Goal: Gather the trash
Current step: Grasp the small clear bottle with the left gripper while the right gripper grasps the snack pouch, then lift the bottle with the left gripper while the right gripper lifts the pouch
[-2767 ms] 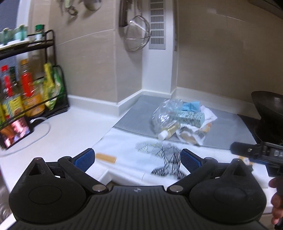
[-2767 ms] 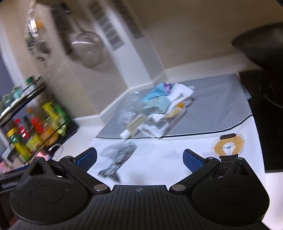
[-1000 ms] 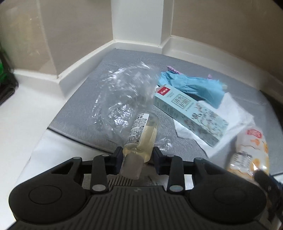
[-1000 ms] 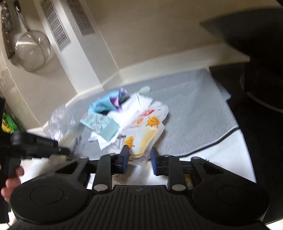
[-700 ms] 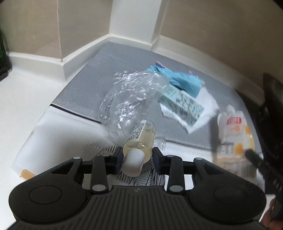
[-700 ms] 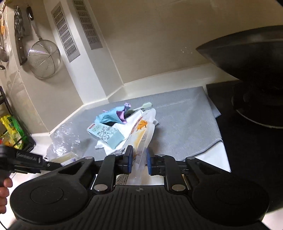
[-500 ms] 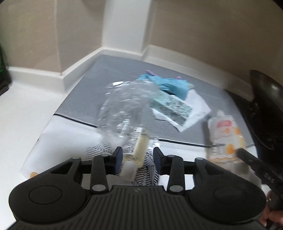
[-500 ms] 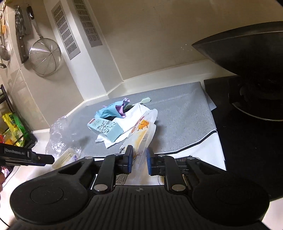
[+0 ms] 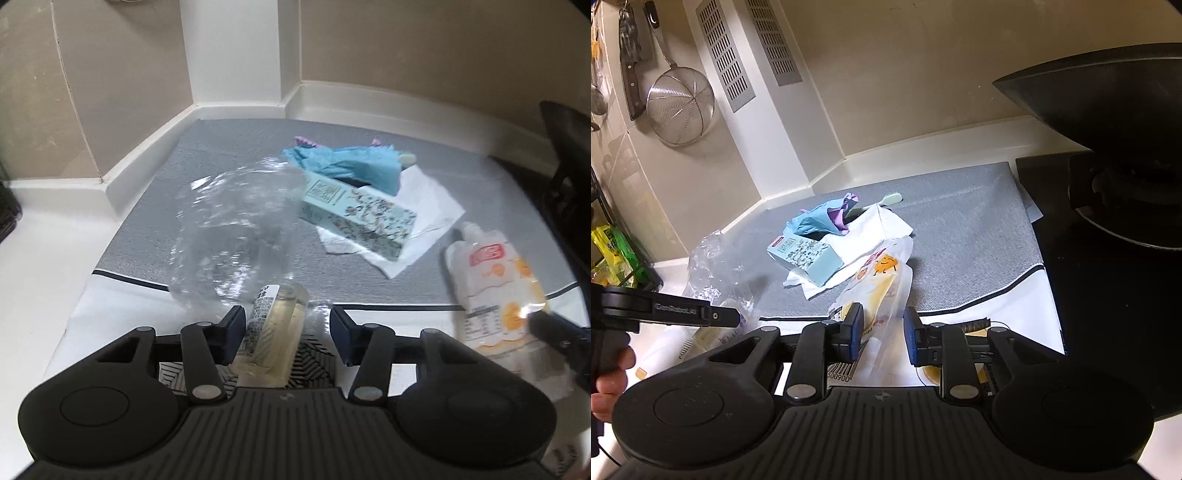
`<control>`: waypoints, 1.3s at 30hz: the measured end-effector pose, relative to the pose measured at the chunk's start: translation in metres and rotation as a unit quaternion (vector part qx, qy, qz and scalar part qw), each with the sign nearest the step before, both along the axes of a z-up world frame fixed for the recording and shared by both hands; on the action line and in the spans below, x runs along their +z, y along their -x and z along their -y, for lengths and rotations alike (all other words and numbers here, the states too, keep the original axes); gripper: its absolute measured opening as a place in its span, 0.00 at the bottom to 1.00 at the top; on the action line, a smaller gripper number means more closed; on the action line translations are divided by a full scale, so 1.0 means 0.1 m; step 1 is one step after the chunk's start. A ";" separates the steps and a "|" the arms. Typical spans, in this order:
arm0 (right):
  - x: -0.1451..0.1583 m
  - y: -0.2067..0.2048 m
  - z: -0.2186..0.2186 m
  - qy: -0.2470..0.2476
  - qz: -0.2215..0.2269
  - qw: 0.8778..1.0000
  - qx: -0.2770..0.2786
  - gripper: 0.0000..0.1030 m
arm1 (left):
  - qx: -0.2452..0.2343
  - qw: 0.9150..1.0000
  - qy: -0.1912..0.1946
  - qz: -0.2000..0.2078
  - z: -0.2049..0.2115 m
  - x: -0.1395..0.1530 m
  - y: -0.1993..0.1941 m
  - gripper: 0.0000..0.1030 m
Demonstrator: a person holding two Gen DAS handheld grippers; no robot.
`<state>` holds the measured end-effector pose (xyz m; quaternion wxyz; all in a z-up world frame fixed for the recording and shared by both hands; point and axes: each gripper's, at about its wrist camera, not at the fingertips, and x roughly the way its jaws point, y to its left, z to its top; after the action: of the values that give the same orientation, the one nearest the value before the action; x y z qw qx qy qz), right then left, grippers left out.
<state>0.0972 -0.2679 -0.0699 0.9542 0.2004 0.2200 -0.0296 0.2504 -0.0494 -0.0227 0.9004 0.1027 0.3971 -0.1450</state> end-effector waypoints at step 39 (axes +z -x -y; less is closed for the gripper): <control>0.48 0.49 -0.09 0.031 0.087 0.995 0.032 0.13 | 0.018 0.987 0.134 0.082 -0.74 0.82 1.28 0.36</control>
<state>0.0483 -0.2588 -0.0223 0.9759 0.1657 0.1416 0.0120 0.1224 0.0242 0.0591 0.9381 -0.0150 0.3006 -0.1716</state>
